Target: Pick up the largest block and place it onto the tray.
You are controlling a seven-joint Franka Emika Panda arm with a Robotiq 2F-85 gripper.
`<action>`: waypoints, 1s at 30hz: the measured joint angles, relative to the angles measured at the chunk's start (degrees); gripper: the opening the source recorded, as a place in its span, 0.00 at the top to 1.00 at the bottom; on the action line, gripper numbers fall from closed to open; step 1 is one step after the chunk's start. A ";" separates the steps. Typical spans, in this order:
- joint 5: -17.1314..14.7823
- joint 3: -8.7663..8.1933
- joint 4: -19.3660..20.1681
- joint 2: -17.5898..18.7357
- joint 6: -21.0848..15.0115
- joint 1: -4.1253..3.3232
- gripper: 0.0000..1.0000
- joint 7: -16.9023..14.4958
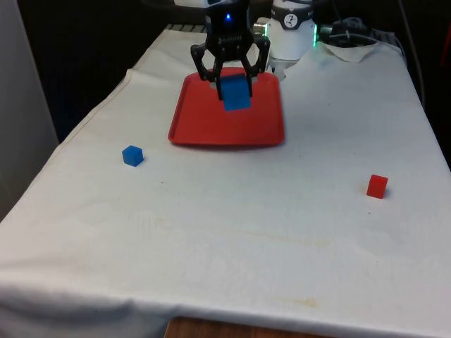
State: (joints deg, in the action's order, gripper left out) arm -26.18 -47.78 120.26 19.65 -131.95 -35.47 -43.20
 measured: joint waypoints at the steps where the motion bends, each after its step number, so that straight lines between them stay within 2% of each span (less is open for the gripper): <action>1: 0.06 0.00 0.34 -0.29 0.00 0.00 1.00 -0.17; 18: 4.13 -0.06 5.84 -5.73 0.17 0.00 1.00 -1.55; 30: 6.93 -0.17 10.89 -10.54 0.06 0.23 1.00 -3.61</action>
State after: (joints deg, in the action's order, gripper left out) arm -19.25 -47.96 131.15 9.11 -131.89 -35.24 -46.81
